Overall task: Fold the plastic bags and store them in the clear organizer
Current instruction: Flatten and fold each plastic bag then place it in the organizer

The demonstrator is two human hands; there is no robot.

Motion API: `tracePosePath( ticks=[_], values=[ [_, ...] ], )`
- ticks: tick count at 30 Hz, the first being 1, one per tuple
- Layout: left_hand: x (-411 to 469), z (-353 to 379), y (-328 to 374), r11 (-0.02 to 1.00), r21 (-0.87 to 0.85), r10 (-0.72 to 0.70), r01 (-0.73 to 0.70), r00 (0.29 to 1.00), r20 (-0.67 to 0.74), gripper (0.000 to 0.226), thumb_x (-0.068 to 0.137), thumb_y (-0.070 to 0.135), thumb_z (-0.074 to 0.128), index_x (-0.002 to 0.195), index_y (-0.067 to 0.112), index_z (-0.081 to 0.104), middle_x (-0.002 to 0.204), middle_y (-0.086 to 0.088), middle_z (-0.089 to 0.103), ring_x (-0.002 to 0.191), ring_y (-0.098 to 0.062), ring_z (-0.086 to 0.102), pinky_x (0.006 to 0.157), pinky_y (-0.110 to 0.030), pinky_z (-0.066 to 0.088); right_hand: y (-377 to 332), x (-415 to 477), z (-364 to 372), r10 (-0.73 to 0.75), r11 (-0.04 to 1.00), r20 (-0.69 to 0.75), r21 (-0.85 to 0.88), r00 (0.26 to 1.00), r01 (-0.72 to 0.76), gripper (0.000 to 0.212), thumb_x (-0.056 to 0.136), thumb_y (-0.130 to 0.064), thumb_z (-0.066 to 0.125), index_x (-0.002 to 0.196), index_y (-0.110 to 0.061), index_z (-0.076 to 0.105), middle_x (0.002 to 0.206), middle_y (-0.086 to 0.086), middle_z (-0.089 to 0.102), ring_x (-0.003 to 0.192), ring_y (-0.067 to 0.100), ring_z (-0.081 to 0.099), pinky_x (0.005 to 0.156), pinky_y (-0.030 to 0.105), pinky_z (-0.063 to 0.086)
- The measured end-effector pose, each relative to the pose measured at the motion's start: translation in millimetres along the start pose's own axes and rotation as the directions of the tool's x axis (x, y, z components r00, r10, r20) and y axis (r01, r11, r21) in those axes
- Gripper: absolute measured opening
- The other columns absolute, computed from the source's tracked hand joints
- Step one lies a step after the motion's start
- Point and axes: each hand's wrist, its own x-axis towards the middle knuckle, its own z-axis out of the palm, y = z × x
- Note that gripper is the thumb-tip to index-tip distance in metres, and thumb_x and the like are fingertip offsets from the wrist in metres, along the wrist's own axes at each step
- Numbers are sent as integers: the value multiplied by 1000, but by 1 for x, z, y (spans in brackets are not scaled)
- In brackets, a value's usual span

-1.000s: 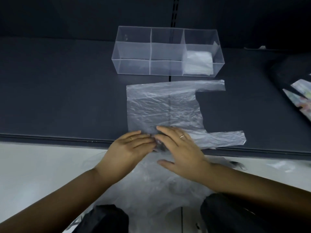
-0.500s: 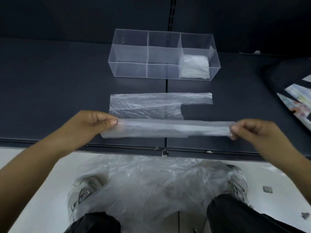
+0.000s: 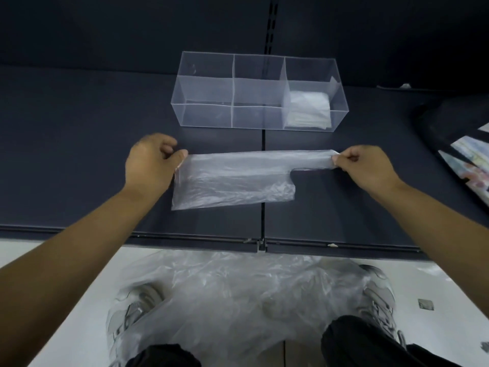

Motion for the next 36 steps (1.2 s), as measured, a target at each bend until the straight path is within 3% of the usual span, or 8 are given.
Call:
tracePosePath(
  ticks=[2, 5, 8, 11, 16, 26, 31, 36],
  values=[
    [-18, 2, 8, 940, 166, 318, -297, 940, -122, 16, 90, 14, 61, 104, 8, 67, 100, -10, 64, 92, -28, 58, 83, -30, 43, -4, -1, 1, 26, 1000, -16, -11, 1000, -26, 17, 89, -27, 65, 81, -13, 68, 73, -3, 62, 76, 18, 59, 70, 25, 41],
    [-50, 19, 17, 789, 212, 577, -577, 814, 69, 29, 91, 0, 53, 117, 1, 64, 119, -18, 64, 110, -35, 58, 103, -32, 36, -23, -11, 6, -22, 993, -186, -118, 982, 0, 19, 90, -25, 62, 102, -10, 61, 98, 8, 59, 91, 25, 58, 74, 28, 41],
    [-63, 35, 11, 836, 236, 418, -495, 854, 310, 47, 103, 23, 37, 145, 3, 34, 153, -13, 32, 144, -26, 26, 120, -34, 10, -66, -38, 30, -353, 931, -262, -196, 898, 309, 22, 87, -9, 59, 108, -9, 61, 112, 14, 52, 99, 29, 55, 87, 33, 41],
    [-65, 45, -1, 804, 379, 321, -459, 870, 374, 68, 97, 52, 8, 152, 12, 5, 161, -3, 1, 147, -15, -5, 118, -32, -9, -110, -67, 78, -626, 769, 24, -149, 779, 622, 36, 86, -3, 55, 122, -4, 59, 127, 17, 52, 119, 30, 48, 105, 32, 31],
    [-67, 45, -3, 775, 411, 338, -481, 864, 373, 76, 89, 59, -1, 151, 15, 2, 161, -4, 3, 146, -14, -7, 118, -34, -9, -112, -65, 131, -550, 700, 342, -308, 762, 644, 56, 103, -35, 29, 153, -15, 12, 161, 1, 8, 148, 14, 2, 119, 34, -2],
    [-54, 15, -30, 762, 469, 268, -447, 877, 399, 105, 75, 83, -3, 153, 12, 3, 162, -4, 0, 148, -17, -5, 120, -38, -6, -16, -33, 56, -356, 734, 149, -567, 922, 375, 69, 96, -53, 30, 153, -20, 8, 162, 2, 2, 148, 18, -1, 118, 41, -6],
    [-68, 11, -4, 763, 257, 462, -593, 779, 423, 90, 86, 70, 27, 151, 8, 20, 159, -8, 16, 147, -17, 5, 119, -30, -5, -19, -65, 39, -577, 782, 124, -201, 807, 590, 41, 79, -30, 75, 113, -12, 62, 117, 4, 54, 112, 27, 50, 98, 38, 36],
    [-83, 33, 19, 747, 75, 546, -660, 675, 496, 81, 90, 63, 40, 152, 15, 19, 160, 1, 13, 146, -7, 1, 115, -17, -11, -31, -76, 48, -567, 795, 183, -131, 803, 592, 7, 81, -12, 74, 87, -9, 71, 91, 3, 59, 88, 21, 54, 83, 35, 44]
  ],
)
